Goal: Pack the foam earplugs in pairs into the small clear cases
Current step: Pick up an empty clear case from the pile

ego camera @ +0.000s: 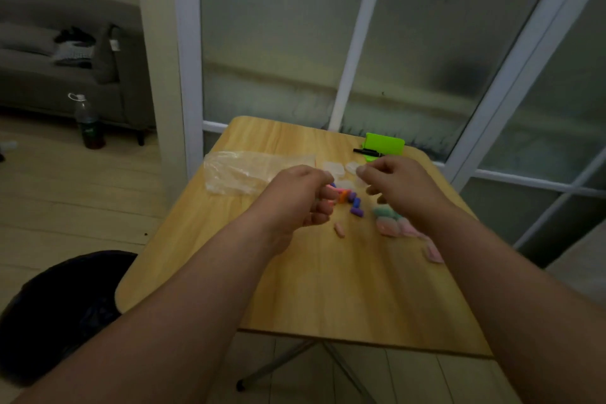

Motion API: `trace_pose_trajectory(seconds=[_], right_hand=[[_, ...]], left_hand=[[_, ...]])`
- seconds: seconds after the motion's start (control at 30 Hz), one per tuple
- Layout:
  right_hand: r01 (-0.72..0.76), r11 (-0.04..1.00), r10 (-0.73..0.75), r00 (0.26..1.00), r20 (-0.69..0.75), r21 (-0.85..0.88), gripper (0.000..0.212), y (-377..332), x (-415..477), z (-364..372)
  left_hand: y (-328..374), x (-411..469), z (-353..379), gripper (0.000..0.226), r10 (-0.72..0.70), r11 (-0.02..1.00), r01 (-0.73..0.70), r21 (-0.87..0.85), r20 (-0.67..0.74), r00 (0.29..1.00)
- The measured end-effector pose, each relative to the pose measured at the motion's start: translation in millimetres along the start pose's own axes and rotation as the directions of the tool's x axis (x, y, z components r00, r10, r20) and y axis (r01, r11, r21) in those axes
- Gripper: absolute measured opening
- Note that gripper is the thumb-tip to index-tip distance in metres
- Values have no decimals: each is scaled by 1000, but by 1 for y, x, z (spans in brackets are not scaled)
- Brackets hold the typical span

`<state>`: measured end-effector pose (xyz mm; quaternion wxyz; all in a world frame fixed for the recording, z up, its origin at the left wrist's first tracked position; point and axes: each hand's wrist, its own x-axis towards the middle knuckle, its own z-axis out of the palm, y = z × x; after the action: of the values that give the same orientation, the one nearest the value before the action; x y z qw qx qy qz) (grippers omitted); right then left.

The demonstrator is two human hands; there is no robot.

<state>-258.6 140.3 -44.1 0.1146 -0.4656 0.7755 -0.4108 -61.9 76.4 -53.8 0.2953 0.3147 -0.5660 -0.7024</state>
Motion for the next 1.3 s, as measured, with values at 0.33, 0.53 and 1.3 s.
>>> trace_pose_trajectory(seconds=[0.33,0.53,1.3], right_hand=[[-166,868,98,981,166,469,28,-10,-81,10],[-190,878,101,971,218,439,22,-3,-92,8],[-296,880,245,953,180,371,16,-6,-84,18]], left_hand=[[-10,-35,3,32,57,979,-100,176,235,970],[-16,-42,3,31,63,965,-119,232,238,969],[-28,-36,14,20,-169,985,169,12,171,971]])
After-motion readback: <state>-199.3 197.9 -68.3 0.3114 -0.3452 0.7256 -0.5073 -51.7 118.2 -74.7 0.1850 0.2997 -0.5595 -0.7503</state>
